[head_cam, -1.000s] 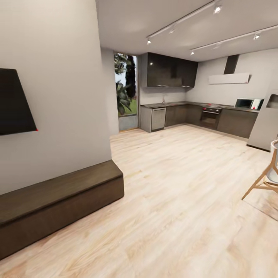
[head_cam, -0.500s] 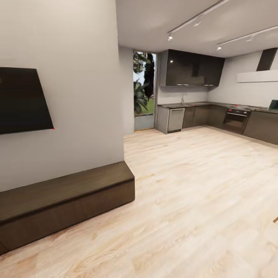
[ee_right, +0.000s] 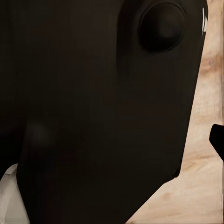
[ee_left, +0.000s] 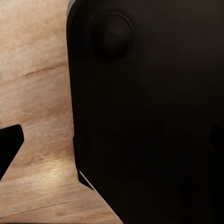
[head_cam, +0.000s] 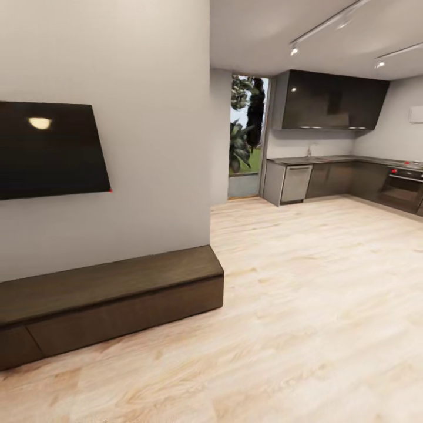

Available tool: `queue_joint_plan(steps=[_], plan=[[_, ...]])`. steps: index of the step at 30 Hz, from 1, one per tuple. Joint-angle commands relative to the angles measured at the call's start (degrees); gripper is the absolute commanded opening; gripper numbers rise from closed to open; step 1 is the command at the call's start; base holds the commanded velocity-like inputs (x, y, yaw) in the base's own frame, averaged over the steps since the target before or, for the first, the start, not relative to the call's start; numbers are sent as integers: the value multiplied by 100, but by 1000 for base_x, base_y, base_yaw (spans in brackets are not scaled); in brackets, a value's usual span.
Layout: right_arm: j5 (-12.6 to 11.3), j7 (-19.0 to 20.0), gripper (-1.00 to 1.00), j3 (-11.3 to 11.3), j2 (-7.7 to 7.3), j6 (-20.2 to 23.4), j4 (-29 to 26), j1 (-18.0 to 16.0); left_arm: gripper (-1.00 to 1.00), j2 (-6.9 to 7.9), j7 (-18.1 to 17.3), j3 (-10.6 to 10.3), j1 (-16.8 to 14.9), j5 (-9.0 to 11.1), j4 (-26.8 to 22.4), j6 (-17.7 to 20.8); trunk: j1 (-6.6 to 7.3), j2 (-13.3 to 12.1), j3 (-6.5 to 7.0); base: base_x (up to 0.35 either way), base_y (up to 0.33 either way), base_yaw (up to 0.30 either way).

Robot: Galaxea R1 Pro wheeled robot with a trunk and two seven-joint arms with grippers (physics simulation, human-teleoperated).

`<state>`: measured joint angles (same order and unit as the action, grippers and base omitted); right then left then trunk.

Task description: Place each of the two pumpkins and all three candles from the living room inside a cabinet in the living room (use any cabinet), then make sure every cabinet is closed, and position the cauldron so it is next to a table in the living room.

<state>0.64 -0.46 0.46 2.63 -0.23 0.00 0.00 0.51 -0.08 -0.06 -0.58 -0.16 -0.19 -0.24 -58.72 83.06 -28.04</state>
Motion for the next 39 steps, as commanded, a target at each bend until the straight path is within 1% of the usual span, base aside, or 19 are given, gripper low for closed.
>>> queue_joint_plan(steps=[1,14,33,39], plan=[[7,-5,100,5,1,-3,-2,0,100,1,-1,-2,-3,-2,2,-3,-1,2,-7,76,-75,285],[7,-7,100,7,10,-4,0,0,100,1,-1,5,-3,-2,2,-3,-1,2,-40,69,-66,285],[3,-3,100,-2,11,-3,9,0,100,1,-1,-3,-3,-2,2,-81,-1,2,-90,5,-4,283],[0,-3,100,-7,10,-4,6,0,100,2,-1,-3,-3,-2,2,-82,-1,2,-106,0,0,126]])
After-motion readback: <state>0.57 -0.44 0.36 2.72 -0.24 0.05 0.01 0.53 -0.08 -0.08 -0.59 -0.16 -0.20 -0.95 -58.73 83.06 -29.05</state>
